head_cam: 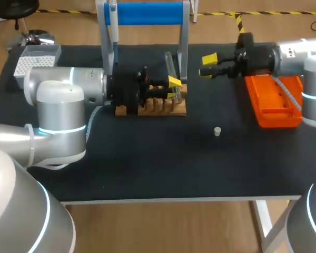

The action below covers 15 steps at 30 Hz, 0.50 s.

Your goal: Invert the test tube, pick up the pipette, mount the tip to pipette, aspirate from beaker and dispense into the tube, eject the tip, return the pipette, and cap with the stopper.

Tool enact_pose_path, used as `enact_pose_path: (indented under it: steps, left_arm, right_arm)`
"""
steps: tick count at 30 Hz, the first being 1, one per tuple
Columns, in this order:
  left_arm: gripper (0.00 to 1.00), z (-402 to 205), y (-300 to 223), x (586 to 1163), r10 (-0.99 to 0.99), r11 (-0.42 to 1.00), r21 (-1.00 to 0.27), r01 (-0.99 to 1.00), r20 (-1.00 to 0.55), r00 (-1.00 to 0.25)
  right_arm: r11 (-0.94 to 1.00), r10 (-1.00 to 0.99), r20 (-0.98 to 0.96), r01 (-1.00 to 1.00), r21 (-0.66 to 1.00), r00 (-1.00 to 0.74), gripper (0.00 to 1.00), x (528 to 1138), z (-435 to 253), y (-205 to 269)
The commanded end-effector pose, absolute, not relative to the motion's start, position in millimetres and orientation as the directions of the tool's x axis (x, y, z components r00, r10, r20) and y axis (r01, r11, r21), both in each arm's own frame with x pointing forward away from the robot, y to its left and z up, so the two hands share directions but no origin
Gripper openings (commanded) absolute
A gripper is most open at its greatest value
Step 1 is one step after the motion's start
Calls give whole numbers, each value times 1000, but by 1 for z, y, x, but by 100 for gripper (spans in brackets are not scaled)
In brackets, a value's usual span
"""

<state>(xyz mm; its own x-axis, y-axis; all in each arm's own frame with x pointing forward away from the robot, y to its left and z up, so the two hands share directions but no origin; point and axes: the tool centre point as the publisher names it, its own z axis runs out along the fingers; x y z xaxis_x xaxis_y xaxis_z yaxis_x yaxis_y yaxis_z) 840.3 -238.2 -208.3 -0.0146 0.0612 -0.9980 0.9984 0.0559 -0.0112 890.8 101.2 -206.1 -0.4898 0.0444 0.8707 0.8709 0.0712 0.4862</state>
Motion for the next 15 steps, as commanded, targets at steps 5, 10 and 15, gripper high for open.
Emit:
enact_pose_path:
  steps: [5, 10, 15]
  left_arm:
    - [0, -208, -239, 840, 64, 58, -10, 998, -998, -14]
    - [0, -208, -239, 840, 64, 58, -10, 998, -998, -14]
    - [0, -208, -239, 840, 64, 58, -10, 998, -998, -14]
  right_arm:
    - [48, 213, 783, 807, 589, -584, 100, 868, -217, 87]
    - [60, 267, 728, 765, 641, -631, 100, 866, -228, 84]
    - [52, 293, 688, 730, 681, -663, 100, 866, -237, 78]
